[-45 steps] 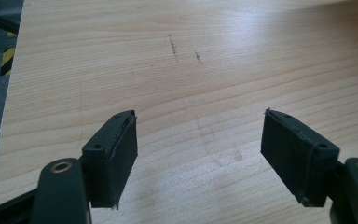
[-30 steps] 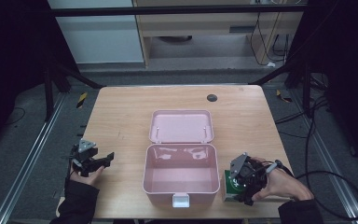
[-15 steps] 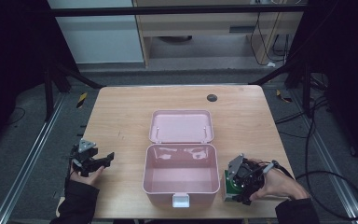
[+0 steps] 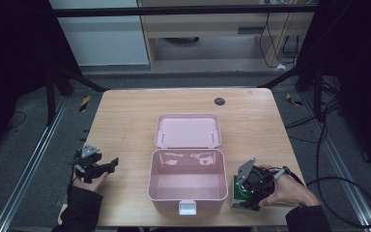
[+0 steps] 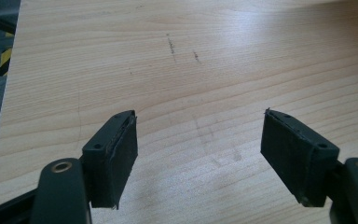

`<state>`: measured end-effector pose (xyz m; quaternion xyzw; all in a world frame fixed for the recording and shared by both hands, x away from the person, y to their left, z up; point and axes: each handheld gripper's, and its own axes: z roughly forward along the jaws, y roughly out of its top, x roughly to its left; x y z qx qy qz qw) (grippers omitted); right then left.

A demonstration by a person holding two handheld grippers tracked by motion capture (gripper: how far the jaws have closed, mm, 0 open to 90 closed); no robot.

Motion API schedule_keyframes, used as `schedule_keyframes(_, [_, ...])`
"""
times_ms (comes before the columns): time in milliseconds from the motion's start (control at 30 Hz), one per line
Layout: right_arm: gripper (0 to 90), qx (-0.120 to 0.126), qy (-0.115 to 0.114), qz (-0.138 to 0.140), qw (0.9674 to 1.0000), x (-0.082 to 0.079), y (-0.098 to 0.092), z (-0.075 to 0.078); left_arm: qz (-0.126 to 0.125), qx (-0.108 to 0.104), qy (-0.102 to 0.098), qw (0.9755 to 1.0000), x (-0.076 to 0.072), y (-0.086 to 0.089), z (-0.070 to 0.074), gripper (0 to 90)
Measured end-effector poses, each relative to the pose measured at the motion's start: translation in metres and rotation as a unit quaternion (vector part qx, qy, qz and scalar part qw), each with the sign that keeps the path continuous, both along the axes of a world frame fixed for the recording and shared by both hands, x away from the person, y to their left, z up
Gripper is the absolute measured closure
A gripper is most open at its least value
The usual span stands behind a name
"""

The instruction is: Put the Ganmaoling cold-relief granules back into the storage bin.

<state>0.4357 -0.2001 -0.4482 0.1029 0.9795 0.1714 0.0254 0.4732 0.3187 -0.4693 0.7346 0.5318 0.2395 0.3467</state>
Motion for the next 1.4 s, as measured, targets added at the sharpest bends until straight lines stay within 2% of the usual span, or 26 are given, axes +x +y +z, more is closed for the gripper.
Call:
schedule_keyframes(200, [16.1, 0.002, 0.004, -0.004, 1.0000, 0.001, -0.003, 0.003, 0.000, 0.000, 0.000, 1.0000, 0.000, 0.000, 0.000, 26.5])
schedule_keyframes(400, [16.1, 0.021, -0.002, -0.012, 0.9997, -0.001, -0.011, 0.013, -0.001, -0.001, 0.001, 1.0000, 0.000, 0.000, 0.000, 26.5])
schedule_keyframes(533, [16.1, 0.038, -0.015, -0.017, 0.9990, -0.003, -0.021, 0.024, -0.002, 0.000, 0.001, 1.0000, 0.000, 0.000, 0.000, 26.5])
schedule_keyframes(733, [16.1, 0.048, -0.028, -0.019, 0.9982, -0.004, -0.025, 0.037, -0.003, 0.002, 0.003, 1.0000, 0.000, 0.000, 0.000, 26.5])
schedule_keyframes(900, [16.0, 0.050, -0.038, -0.023, 0.9977, -0.003, -0.028, 0.048, -0.001, 0.001, 0.003, 1.0000, 0.000, 0.000, 0.000, 26.5])
schedule_keyframes(1033, [16.1, 0.056, -0.051, -0.023, 0.9968, -0.003, -0.030, 0.062, -0.002, 0.002, 0.003, 1.0000, 0.000, 0.000, 0.000, 26.5])
schedule_keyframes(1200, [16.1, 0.058, -0.056, -0.020, 0.9965, -0.004, -0.032, 0.073, 0.000, 0.000, 0.002, 1.0000, 0.000, 0.000, 0.000, 26.5])
schedule_keyframes(1400, [16.0, 0.058, -0.063, -0.018, 0.9962, -0.004, -0.032, 0.092, -0.002, 0.002, 0.003, 1.0000, 0.000, 0.000, 0.000, 26.5])
